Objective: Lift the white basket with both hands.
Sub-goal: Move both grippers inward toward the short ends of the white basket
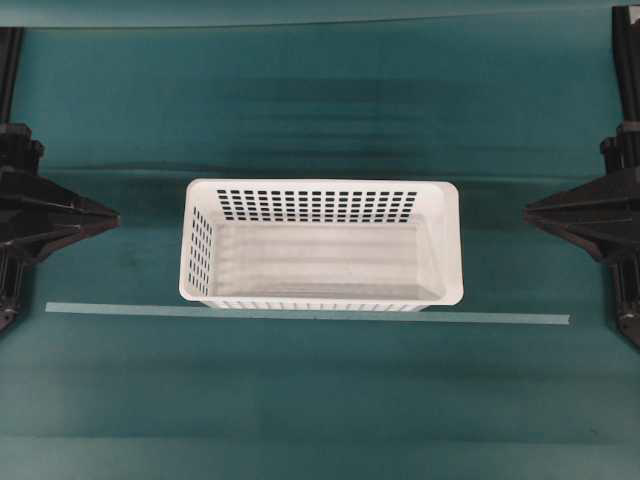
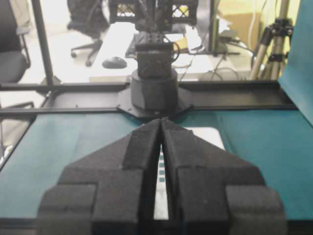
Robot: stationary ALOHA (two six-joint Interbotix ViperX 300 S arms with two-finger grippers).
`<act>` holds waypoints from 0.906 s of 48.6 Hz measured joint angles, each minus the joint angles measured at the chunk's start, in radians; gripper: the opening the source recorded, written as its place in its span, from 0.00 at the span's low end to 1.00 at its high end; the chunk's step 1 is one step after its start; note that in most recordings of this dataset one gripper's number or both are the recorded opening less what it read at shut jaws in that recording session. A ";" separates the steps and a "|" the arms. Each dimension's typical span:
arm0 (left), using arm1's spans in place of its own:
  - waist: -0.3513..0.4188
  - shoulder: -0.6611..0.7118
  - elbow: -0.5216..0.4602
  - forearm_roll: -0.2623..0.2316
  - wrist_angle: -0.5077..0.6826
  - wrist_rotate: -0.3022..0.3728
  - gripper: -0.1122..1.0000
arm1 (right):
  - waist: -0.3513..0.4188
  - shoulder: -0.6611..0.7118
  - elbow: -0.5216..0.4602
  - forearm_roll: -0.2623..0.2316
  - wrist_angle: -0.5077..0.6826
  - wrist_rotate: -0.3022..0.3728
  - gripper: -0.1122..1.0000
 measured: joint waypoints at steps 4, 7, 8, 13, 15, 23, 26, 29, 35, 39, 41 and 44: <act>-0.005 0.000 -0.018 0.005 0.031 -0.064 0.21 | 0.000 -0.005 -0.008 0.026 0.012 0.015 0.18; -0.005 0.000 -0.041 0.006 0.061 -0.124 0.12 | -0.003 -0.005 -0.034 0.089 0.054 0.044 0.11; -0.006 0.002 -0.049 0.006 0.074 -0.144 0.11 | -0.005 -0.005 -0.041 0.109 0.075 0.048 0.10; -0.006 0.003 -0.092 0.008 0.126 -0.229 0.07 | -0.026 0.011 -0.106 0.215 0.216 0.109 0.10; -0.006 0.005 -0.114 0.009 0.152 -0.268 0.07 | -0.043 0.023 -0.132 0.259 0.281 0.138 0.10; -0.006 0.021 -0.193 0.009 0.279 -0.445 0.07 | -0.137 0.078 -0.219 0.364 0.489 0.296 0.10; -0.008 0.034 -0.216 0.009 0.330 -0.531 0.07 | -0.172 0.106 -0.250 0.371 0.572 0.371 0.10; -0.005 0.051 -0.241 0.009 0.383 -0.653 0.07 | -0.195 0.137 -0.272 0.374 0.634 0.434 0.10; 0.014 0.092 -0.273 0.009 0.480 -0.908 0.07 | -0.221 0.190 -0.310 0.374 0.712 0.568 0.10; 0.018 0.117 -0.288 0.011 0.520 -1.034 0.07 | -0.232 0.225 -0.333 0.373 0.756 0.658 0.10; 0.018 0.132 -0.298 0.011 0.538 -1.094 0.07 | -0.232 0.242 -0.342 0.368 0.782 0.695 0.10; 0.020 0.155 -0.314 0.012 0.566 -1.158 0.07 | -0.233 0.268 -0.353 0.357 0.833 0.750 0.10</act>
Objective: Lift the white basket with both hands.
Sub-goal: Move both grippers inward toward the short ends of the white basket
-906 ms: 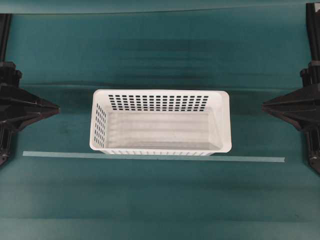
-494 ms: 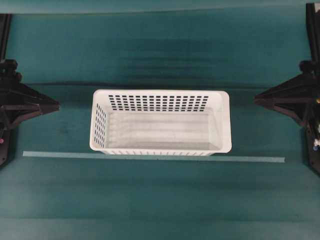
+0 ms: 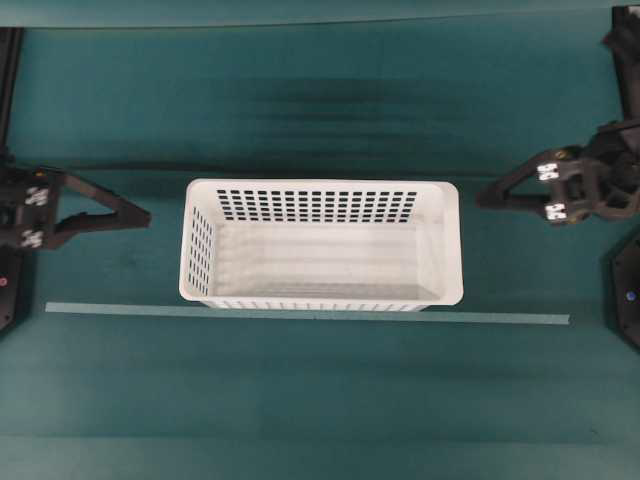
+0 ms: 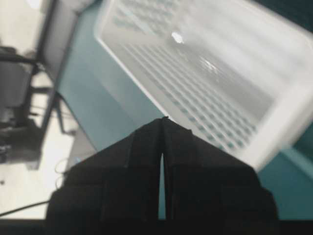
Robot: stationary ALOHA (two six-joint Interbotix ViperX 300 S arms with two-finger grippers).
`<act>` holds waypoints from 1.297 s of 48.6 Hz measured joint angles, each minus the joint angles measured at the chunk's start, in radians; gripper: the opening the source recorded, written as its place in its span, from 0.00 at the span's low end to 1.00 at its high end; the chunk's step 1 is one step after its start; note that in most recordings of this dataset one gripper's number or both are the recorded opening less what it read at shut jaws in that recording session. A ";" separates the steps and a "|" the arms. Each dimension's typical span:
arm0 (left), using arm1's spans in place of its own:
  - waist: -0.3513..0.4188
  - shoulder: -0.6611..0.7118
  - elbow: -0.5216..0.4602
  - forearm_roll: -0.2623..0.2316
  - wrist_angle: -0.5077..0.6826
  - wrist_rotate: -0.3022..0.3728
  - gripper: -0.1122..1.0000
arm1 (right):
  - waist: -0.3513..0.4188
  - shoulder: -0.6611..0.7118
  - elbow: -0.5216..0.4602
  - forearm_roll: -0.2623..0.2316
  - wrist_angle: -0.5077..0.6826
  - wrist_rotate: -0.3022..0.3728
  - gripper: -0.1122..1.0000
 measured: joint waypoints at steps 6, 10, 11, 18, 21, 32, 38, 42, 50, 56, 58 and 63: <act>0.014 0.052 -0.051 0.000 0.094 -0.107 0.07 | -0.014 0.055 -0.031 -0.021 0.124 0.100 0.10; 0.025 0.103 -0.087 0.000 0.195 -0.167 0.07 | -0.020 0.097 -0.060 -0.057 0.204 0.146 0.10; 0.025 0.114 -0.094 0.000 0.218 -0.175 0.07 | -0.020 0.107 -0.066 -0.066 0.222 0.153 0.10; 0.026 0.189 -0.140 0.002 0.390 -0.192 0.07 | -0.023 0.181 -0.117 -0.112 0.333 0.204 0.10; 0.026 0.215 -0.155 0.003 0.445 -0.192 0.07 | -0.025 0.212 -0.141 -0.120 0.376 0.216 0.10; 0.029 0.244 -0.173 0.006 0.503 -0.186 0.07 | -0.025 0.305 -0.219 -0.137 0.522 0.213 0.10; 0.029 0.244 -0.173 0.008 0.508 -0.183 0.07 | -0.018 0.325 -0.227 -0.144 0.529 0.210 0.10; 0.031 0.244 -0.173 0.006 0.508 -0.169 0.09 | -0.014 0.327 -0.227 -0.146 0.500 0.209 0.12; 0.031 0.256 -0.176 0.006 0.506 -0.127 0.20 | -0.009 0.328 -0.209 -0.147 0.399 0.212 0.21; 0.029 0.279 -0.184 0.006 0.508 -0.117 0.45 | -0.009 0.331 -0.207 -0.149 0.370 0.213 0.39; 0.029 0.282 -0.184 0.008 0.509 -0.118 0.57 | -0.008 0.334 -0.207 -0.147 0.370 0.215 0.47; 0.026 0.287 -0.184 0.008 0.509 -0.124 0.84 | -0.006 0.345 -0.207 -0.146 0.370 0.225 0.70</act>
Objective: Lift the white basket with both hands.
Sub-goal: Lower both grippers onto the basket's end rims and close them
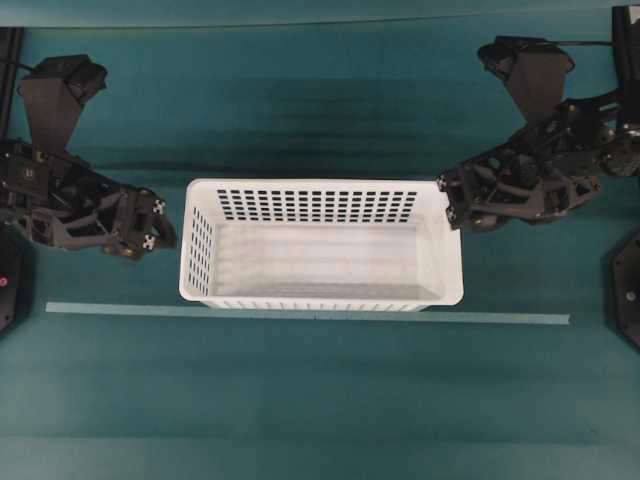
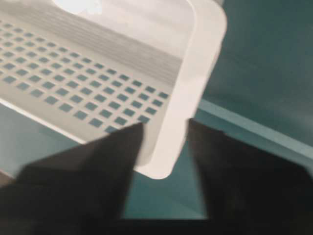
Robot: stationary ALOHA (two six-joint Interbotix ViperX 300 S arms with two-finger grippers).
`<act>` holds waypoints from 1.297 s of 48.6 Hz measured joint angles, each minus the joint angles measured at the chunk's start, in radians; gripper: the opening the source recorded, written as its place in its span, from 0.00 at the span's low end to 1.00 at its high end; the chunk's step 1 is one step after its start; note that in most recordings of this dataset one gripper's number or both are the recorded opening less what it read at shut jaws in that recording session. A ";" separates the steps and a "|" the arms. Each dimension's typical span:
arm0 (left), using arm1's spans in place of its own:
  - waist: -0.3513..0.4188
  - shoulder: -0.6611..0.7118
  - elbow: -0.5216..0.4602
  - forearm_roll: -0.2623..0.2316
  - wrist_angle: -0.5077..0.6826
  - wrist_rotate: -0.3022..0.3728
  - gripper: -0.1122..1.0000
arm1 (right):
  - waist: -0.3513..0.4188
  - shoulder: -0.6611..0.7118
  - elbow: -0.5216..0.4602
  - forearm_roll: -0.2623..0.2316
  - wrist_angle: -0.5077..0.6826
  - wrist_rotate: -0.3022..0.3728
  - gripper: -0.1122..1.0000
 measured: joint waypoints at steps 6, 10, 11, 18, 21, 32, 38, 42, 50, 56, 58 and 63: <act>0.002 0.006 0.000 0.000 -0.002 -0.014 0.97 | 0.000 0.020 -0.002 0.003 0.002 0.028 0.91; 0.002 0.012 -0.002 0.000 -0.002 -0.029 0.95 | 0.002 0.041 -0.002 0.003 0.003 0.049 0.93; 0.002 0.015 0.000 -0.002 -0.003 -0.035 0.95 | 0.002 0.046 -0.002 0.005 0.003 0.055 0.92; 0.005 0.044 0.005 0.000 -0.005 -0.078 0.95 | 0.003 0.084 -0.017 0.003 0.003 0.107 0.92; 0.005 0.060 0.006 -0.002 -0.005 -0.097 0.95 | 0.005 0.103 -0.029 0.005 0.003 0.137 0.92; 0.008 0.132 0.008 -0.002 -0.012 -0.123 0.95 | 0.032 0.164 -0.043 0.005 0.028 0.195 0.92; 0.011 0.163 0.014 0.000 -0.041 -0.126 0.95 | 0.040 0.183 -0.020 0.000 0.029 0.216 0.92; 0.017 0.190 0.023 0.000 -0.071 -0.126 0.95 | 0.040 0.195 0.003 -0.011 0.008 0.227 0.92; 0.025 0.238 0.032 0.000 -0.115 -0.127 0.95 | 0.041 0.222 0.040 -0.025 -0.064 0.250 0.92; 0.028 0.275 0.040 0.000 -0.147 -0.127 0.95 | 0.041 0.236 0.051 -0.034 -0.106 0.258 0.92; 0.028 0.285 0.044 0.000 -0.156 -0.127 0.95 | 0.043 0.242 0.052 -0.037 -0.117 0.258 0.92; 0.029 0.307 0.051 -0.002 -0.176 -0.127 0.95 | 0.043 0.261 0.052 -0.038 -0.132 0.258 0.92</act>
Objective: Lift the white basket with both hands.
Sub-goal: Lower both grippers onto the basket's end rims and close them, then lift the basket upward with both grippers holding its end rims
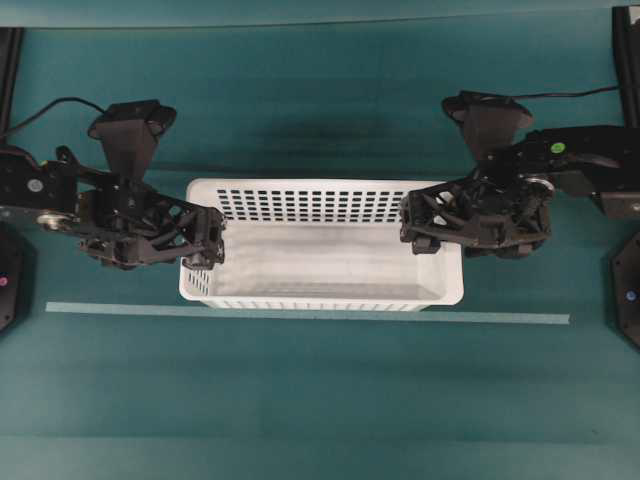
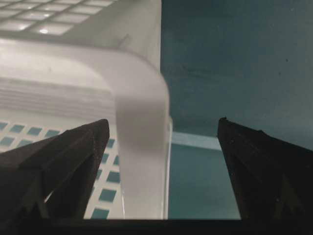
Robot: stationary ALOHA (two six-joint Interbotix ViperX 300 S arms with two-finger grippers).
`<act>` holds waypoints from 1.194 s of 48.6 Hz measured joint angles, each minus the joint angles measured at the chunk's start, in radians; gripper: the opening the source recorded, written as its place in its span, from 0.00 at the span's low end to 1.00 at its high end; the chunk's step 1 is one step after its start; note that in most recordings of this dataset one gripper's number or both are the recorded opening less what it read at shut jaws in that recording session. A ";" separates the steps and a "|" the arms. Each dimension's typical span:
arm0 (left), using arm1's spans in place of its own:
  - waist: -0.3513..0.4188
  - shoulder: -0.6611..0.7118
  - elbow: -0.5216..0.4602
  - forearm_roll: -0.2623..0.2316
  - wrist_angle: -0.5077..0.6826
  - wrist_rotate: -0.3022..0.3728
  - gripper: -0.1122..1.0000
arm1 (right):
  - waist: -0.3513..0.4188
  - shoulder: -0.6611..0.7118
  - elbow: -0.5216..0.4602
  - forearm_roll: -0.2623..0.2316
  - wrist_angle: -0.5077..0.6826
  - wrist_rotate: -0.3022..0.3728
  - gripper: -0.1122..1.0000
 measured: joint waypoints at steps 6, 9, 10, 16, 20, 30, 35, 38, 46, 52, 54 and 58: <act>0.003 0.012 0.005 0.002 -0.012 0.000 0.94 | 0.002 0.014 0.002 -0.002 -0.006 0.000 0.92; 0.005 0.015 0.005 0.002 -0.020 0.000 0.94 | 0.000 0.017 0.003 -0.002 -0.009 0.000 0.92; 0.005 0.015 0.005 0.002 -0.021 0.000 0.94 | 0.000 0.017 0.003 -0.002 -0.011 0.000 0.92; 0.006 0.015 0.006 0.002 -0.026 0.000 0.94 | 0.000 0.017 0.003 -0.002 -0.023 0.000 0.91; 0.006 0.015 0.006 0.002 -0.029 0.000 0.93 | 0.000 0.018 0.003 -0.002 -0.032 0.000 0.90; 0.006 0.026 0.012 0.000 -0.089 0.000 0.69 | 0.002 0.028 0.005 -0.002 -0.046 0.044 0.65; 0.006 0.035 0.015 0.000 -0.094 0.000 0.42 | 0.006 0.028 0.009 -0.002 -0.052 0.078 0.40; 0.006 0.038 0.018 0.000 -0.094 0.000 0.27 | 0.008 0.028 0.012 -0.002 -0.052 0.089 0.27; 0.011 0.037 0.023 0.000 -0.095 -0.002 0.16 | 0.012 0.028 0.012 -0.003 -0.051 0.101 0.26; 0.011 0.037 0.021 0.002 -0.097 -0.003 0.16 | 0.014 0.028 0.012 -0.003 -0.052 0.101 0.26; 0.011 0.037 0.021 0.002 -0.097 -0.003 0.16 | 0.014 0.028 0.012 -0.003 -0.052 0.101 0.26; 0.011 0.038 0.021 0.000 -0.095 -0.003 0.16 | 0.012 0.029 0.012 -0.003 -0.052 0.101 0.26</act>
